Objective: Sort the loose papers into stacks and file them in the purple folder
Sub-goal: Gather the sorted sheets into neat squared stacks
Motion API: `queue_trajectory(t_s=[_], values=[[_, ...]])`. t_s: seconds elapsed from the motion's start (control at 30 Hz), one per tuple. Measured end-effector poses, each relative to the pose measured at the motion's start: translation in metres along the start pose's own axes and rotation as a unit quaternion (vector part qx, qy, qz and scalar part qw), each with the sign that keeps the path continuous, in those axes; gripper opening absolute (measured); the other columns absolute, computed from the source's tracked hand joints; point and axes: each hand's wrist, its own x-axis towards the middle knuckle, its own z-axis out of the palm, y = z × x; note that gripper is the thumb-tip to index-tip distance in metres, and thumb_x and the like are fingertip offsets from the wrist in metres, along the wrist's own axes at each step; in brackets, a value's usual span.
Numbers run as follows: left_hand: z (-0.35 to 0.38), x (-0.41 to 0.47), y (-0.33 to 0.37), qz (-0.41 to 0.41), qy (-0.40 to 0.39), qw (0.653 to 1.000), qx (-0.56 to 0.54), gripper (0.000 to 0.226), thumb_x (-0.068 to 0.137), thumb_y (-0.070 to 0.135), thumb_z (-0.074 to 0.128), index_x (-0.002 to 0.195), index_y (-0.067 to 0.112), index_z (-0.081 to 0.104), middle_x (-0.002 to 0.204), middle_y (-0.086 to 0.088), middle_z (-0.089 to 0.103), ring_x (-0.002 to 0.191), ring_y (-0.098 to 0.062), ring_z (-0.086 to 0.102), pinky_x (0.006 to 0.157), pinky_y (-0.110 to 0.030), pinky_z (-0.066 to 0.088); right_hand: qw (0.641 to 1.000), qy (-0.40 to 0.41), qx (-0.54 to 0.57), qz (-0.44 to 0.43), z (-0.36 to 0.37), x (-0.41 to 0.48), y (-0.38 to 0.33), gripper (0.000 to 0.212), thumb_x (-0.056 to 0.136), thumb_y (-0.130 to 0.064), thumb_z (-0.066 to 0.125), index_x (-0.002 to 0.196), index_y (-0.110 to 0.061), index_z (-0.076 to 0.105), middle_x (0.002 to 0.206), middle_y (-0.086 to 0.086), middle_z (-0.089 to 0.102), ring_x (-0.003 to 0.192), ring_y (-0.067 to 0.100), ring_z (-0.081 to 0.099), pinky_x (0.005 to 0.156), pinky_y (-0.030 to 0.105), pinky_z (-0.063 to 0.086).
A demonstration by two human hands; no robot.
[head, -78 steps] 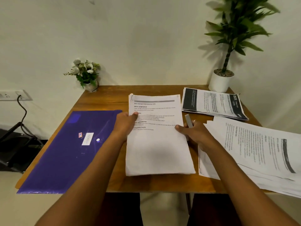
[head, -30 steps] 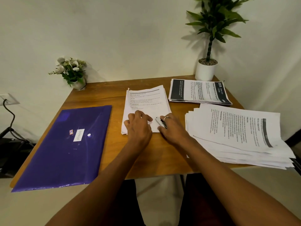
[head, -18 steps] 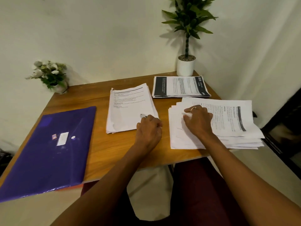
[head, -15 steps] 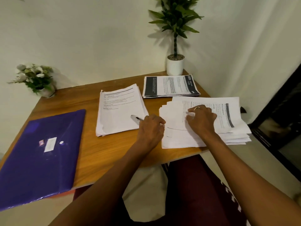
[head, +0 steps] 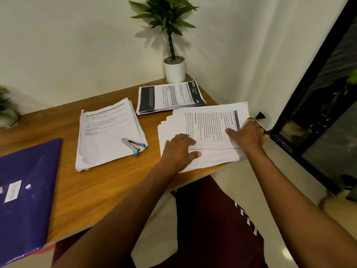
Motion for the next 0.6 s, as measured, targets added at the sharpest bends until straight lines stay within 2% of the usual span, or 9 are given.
queue_trajectory(t_s=[0.1, 0.17, 0.2, 0.27, 0.3, 0.37, 0.53, 0.6], values=[[0.006, -0.008, 0.002, -0.014, 0.042, 0.999, -0.023, 0.05, 0.089, 0.057, 0.067, 0.131, 0.031, 0.061, 0.149, 0.006, 0.048, 0.135, -0.016, 0.044, 0.117, -0.045, 0.035, 1.0, 0.011, -0.015, -0.014, 0.002, -0.005, -0.007, 0.074, 0.079, -0.043, 0.082, 0.138, -0.01, 0.051, 0.142, 0.015, 0.052, 0.135, 0.036, 0.042, 0.106, 0.05, 0.03], [0.014, -0.018, 0.001, -0.01, 0.121, 0.992, -0.031, 0.054, 0.088, 0.062, 0.064, 0.131, 0.03, 0.058, 0.148, 0.005, 0.047, 0.135, -0.016, 0.041, 0.116, -0.041, 0.037, 1.0, 0.017, -0.006, -0.02, 0.004, -0.006, -0.012, 0.085, 0.08, -0.038, 0.084, 0.148, -0.011, 0.04, 0.146, 0.016, 0.05, 0.137, 0.037, 0.04, 0.108, 0.051, 0.029], [0.018, -0.023, 0.001, -0.004, 0.159, 0.987, -0.027, 0.058, 0.089, 0.066, 0.059, 0.134, 0.03, 0.055, 0.15, 0.004, 0.043, 0.139, -0.017, 0.037, 0.119, -0.044, 0.033, 1.0, 0.018, 0.007, -0.025, 0.005, -0.005, -0.012, 0.092, 0.078, -0.038, 0.086, 0.151, -0.013, 0.035, 0.147, 0.017, 0.049, 0.138, 0.037, 0.04, 0.109, 0.053, 0.03], [0.02, -0.025, 0.0, 0.006, 0.19, 0.982, 0.014, 0.062, 0.091, 0.072, 0.045, 0.138, 0.032, 0.05, 0.155, 0.004, 0.037, 0.147, -0.02, 0.026, 0.124, -0.055, 0.012, 0.999, 0.01, 0.02, -0.023, 0.004, -0.001, -0.012, 0.1, 0.072, -0.039, 0.09, 0.151, -0.014, 0.032, 0.146, 0.019, 0.047, 0.138, 0.039, 0.04, 0.11, 0.054, 0.032], [0.019, -0.024, 0.001, 0.007, 0.188, 0.981, 0.036, 0.061, 0.092, 0.073, 0.04, 0.138, 0.034, 0.05, 0.156, 0.005, 0.037, 0.149, -0.021, 0.023, 0.124, -0.059, 0.003, 1.0, 0.005, 0.011, -0.02, 0.002, 0.0, -0.012, 0.101, 0.07, -0.041, 0.091, 0.149, -0.014, 0.034, 0.144, 0.02, 0.048, 0.137, 0.039, 0.04, 0.109, 0.054, 0.033], [0.017, -0.024, 0.002, 0.003, 0.175, 0.983, 0.05, 0.056, 0.095, 0.07, 0.036, 0.135, 0.034, 0.053, 0.156, 0.007, 0.038, 0.15, -0.019, 0.022, 0.122, -0.062, -0.005, 0.999, -0.009, -0.023, -0.033, 0.001, 0.002, -0.015, 0.097, 0.069, -0.043, 0.091, 0.145, -0.014, 0.039, 0.142, 0.021, 0.051, 0.136, 0.041, 0.04, 0.107, 0.053, 0.035], [0.02, -0.024, 0.0, -0.008, 0.139, 0.989, 0.054, 0.058, 0.095, 0.073, 0.03, 0.123, 0.033, 0.061, 0.144, 0.012, 0.053, 0.141, -0.012, 0.038, 0.122, -0.062, -0.001, 0.995, -0.058, -0.054, -0.062, 0.0, 0.003, -0.019, 0.079, 0.07, -0.037, 0.092, 0.131, -0.011, 0.05, 0.133, 0.019, 0.059, 0.129, 0.04, 0.045, 0.095, 0.045, 0.043], [0.02, -0.025, 0.0, -0.019, 0.129, 0.99, 0.052, 0.061, 0.094, 0.076, 0.029, 0.118, 0.032, 0.064, 0.137, 0.012, 0.058, 0.134, -0.012, 0.046, 0.124, -0.057, 0.011, 0.994, -0.068, -0.071, -0.046, -0.001, 0.002, -0.021, 0.081, 0.07, -0.038, 0.092, 0.133, -0.011, 0.047, 0.138, 0.02, 0.053, 0.131, 0.039, 0.043, 0.094, 0.045, 0.044]])
